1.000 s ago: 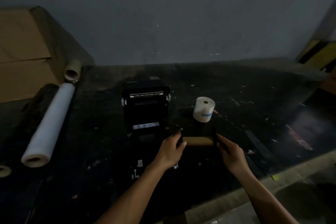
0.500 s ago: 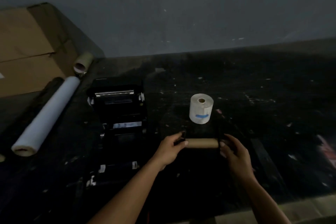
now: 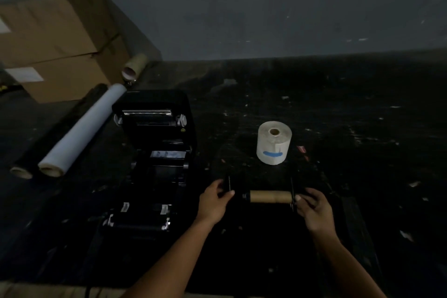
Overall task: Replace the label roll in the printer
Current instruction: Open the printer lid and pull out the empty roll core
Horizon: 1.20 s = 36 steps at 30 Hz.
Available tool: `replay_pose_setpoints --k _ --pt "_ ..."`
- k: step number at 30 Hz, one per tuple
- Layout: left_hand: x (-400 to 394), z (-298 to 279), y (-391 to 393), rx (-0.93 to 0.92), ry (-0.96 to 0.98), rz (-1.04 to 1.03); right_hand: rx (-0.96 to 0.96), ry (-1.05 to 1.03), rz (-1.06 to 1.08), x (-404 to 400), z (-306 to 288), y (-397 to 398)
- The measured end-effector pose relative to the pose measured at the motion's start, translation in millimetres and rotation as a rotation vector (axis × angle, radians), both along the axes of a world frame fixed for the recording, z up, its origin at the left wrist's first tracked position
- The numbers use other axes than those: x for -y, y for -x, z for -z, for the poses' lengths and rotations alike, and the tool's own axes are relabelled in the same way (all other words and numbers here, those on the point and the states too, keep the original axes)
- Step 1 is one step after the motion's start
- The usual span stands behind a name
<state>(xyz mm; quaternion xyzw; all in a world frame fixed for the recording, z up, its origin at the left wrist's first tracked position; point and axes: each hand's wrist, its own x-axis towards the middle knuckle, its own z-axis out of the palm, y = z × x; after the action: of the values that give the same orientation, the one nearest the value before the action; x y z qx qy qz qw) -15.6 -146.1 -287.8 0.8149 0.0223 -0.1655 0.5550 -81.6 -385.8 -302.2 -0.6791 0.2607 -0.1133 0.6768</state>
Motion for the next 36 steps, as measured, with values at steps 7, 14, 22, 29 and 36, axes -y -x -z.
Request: replay_pose_setpoints --k 7,14,22,29,36 --pt "63.7 24.1 -18.4 0.017 -0.221 -0.118 -0.083 -0.014 -0.163 61.5 26.4 -49.5" --pt "115.8 32.3 -19.6 -0.026 -0.093 -0.104 -0.147 -0.056 -0.295 104.9 45.2 -84.4" --pt "135.7 48.7 -23.9 -0.032 -0.176 -0.018 -0.245 -0.011 -0.480 123.2 46.9 -109.4" --pt "120.0 56.7 -23.4 0.004 -0.225 -0.088 -0.281 0.016 -0.363 162.2 47.0 -136.1" --pt "99.6 55.2 -20.8 0.045 -0.318 -0.165 -0.342 0.102 -0.342 167.0 56.4 -157.8"
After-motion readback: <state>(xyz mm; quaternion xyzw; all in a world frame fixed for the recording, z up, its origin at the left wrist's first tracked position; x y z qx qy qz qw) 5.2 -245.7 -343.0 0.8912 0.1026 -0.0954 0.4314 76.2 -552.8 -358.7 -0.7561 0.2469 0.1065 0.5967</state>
